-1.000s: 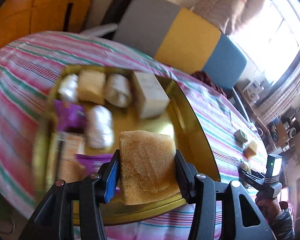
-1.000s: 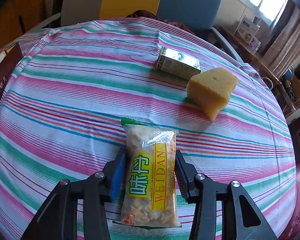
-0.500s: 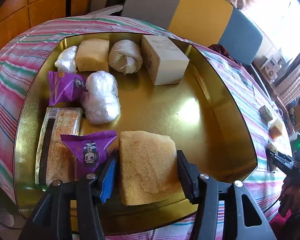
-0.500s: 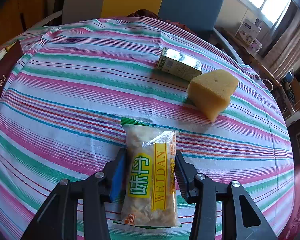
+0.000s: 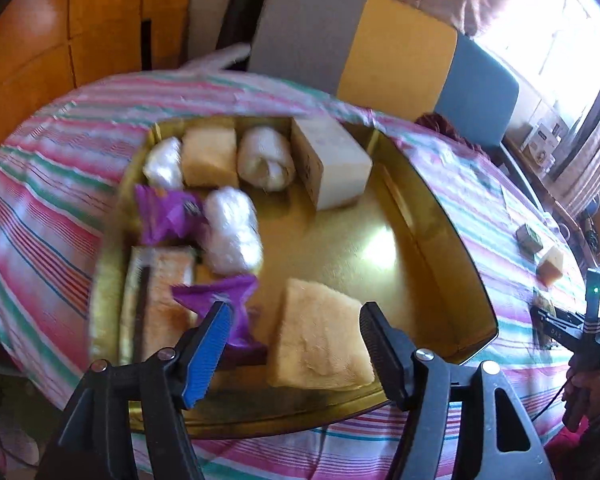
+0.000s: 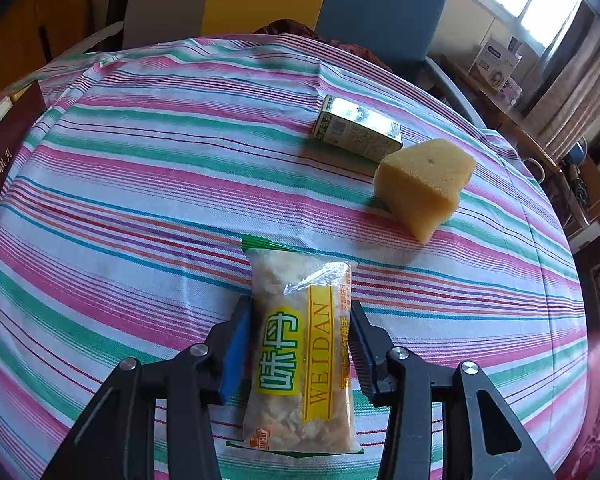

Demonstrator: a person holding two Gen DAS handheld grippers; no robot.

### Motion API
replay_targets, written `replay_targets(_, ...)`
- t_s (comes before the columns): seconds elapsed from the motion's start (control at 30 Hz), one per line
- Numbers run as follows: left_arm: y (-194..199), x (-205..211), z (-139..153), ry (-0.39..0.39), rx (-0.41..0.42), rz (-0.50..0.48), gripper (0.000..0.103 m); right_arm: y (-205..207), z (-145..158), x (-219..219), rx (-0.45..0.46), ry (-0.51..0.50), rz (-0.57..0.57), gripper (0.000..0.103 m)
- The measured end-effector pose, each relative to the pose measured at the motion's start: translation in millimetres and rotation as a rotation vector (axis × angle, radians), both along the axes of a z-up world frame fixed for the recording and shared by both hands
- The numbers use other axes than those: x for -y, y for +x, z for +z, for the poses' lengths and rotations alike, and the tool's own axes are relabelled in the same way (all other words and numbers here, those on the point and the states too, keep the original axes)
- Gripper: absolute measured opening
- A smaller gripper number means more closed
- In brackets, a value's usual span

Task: Organize objects
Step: 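Carry the yellow sponge cake into the gold tray and open the left gripper, then carry the WEIDAN snack bag into the gold tray and open the right gripper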

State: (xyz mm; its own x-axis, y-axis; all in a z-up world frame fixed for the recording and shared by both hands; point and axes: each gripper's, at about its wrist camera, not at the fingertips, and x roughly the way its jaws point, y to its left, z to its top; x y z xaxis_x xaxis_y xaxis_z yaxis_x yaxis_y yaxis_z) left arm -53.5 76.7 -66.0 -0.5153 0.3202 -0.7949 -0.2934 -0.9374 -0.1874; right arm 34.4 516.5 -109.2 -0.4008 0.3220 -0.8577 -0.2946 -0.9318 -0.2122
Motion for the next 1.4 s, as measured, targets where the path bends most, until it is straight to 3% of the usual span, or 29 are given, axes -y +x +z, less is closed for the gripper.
replay_targets(0.27, 7.6, 26.2, 25.1, -0.010, -0.130, 0.049, 0.068, 1.8, 1.5, 1.7, 0.007, -0.009, -0.035, 0.046)
replay_targets(0.6, 9.0, 56.7, 15.2, 0.002, -0.109, 0.106, 0.067, 4.6, 3.6, 10.1, 0.012, -0.016, -0.097, 0.046)
replay_targets(0.7, 8.8, 64.9, 14.4, 0.004, -0.113, 0.124, 0.067, 3.0, 12.3, 18.0, -0.015, -0.109, -0.098, 0.046)
replay_targets(1.0, 9.8, 75.4, 11.3, 0.021, -0.103, 0.148, 0.067, -27.4, 61.0, 97.7, -0.149, -0.160, 0.084, 0.046)
replay_targets(1.17, 10.1, 75.5, 11.1, 0.025, -0.105, 0.143, 0.067, -43.4, 94.9, 166.3, -0.229, -0.169, 0.237, 0.046)
replay_targets(1.4, 9.5, 77.4, 8.2, 0.031, -0.095, 0.146, 0.067, -78.1, 106.3, 246.8, -0.236, -0.234, 0.472, 0.046)
